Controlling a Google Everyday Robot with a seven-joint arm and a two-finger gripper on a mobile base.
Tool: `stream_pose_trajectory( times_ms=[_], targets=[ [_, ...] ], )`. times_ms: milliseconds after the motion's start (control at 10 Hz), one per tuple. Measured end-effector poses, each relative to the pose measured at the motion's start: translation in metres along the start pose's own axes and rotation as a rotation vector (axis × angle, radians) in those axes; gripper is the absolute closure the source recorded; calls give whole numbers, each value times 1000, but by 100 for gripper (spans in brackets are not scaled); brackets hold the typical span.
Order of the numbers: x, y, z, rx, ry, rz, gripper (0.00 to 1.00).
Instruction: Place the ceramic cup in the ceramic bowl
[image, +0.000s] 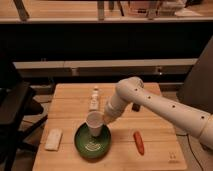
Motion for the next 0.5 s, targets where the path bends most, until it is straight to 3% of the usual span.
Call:
stream_pose_trajectory(
  times_ms=[100,500],
  targets=[
    [0,0,0,2,2,3,22],
    [0,-1,-1,12,15,1,20]
  ],
)
